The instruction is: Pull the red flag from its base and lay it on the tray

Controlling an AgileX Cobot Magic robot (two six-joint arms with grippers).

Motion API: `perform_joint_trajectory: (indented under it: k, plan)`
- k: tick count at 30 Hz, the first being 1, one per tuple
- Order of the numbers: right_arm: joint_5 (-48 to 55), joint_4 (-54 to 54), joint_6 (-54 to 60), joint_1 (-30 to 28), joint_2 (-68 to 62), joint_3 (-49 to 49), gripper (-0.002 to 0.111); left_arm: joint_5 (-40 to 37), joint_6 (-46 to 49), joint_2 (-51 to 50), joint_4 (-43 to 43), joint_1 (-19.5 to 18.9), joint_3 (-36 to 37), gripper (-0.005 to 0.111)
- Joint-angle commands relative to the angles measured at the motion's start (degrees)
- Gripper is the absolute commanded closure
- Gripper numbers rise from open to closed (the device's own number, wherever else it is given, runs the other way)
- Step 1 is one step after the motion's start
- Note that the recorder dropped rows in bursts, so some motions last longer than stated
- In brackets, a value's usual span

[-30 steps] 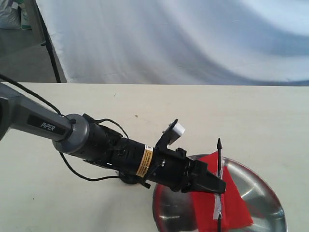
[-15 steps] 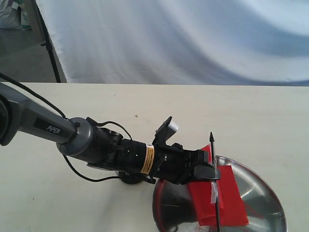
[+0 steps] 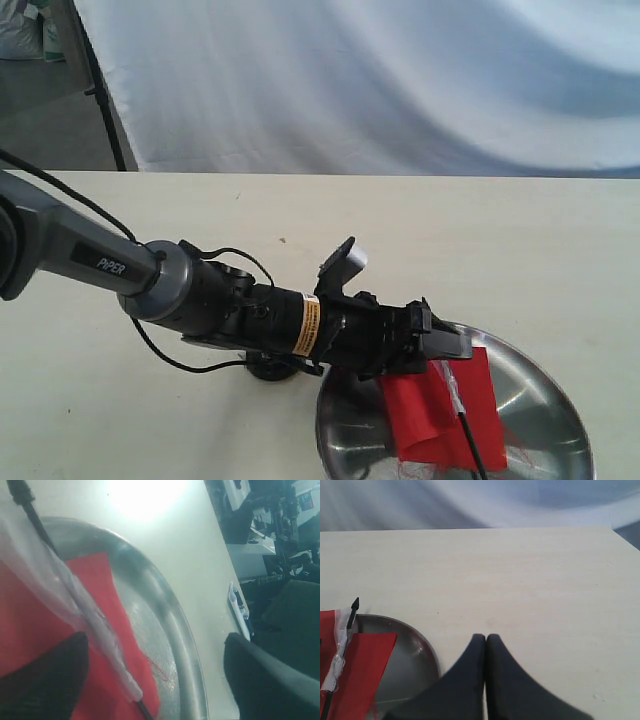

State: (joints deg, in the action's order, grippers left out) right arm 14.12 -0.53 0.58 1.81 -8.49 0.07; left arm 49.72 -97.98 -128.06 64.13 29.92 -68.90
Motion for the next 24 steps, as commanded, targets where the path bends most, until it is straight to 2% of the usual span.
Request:
perform_joint_trajectory:
  k: [1, 3, 6, 9, 16, 24]
  plan:
    - [0.35, 0.16, 0.18, -0.17, 0.23, -0.07, 0.109, 1.31, 5.95, 1.62, 2.16, -0.01, -0.14, 0.036]
    - [0.35, 0.16, 0.18, -0.17, 0.23, -0.07, 0.109, 4.71, 9.64, 2.75, 2.29, -0.01, -0.14, 0.037]
    - [0.35, 0.16, 0.18, -0.17, 0.23, -0.07, 0.109, 8.49, 14.21, 5.0, 2.43, -0.01, -0.14, 0.045]
    - [0.35, 0.16, 0.18, -0.17, 0.23, -0.07, 0.109, 8.39, 20.11, 8.49, 4.07, -0.01, -0.14, 0.049]
    - [0.35, 0.16, 0.18, -0.17, 0.23, -0.07, 0.109, 2.34, 24.71, 17.85, 7.19, -0.01, -0.14, 0.052]
    - [0.35, 0.16, 0.18, -0.17, 0.23, -0.07, 0.109, -14.32, 22.27, 31.9, 17.52, -0.01, -0.14, 0.059]
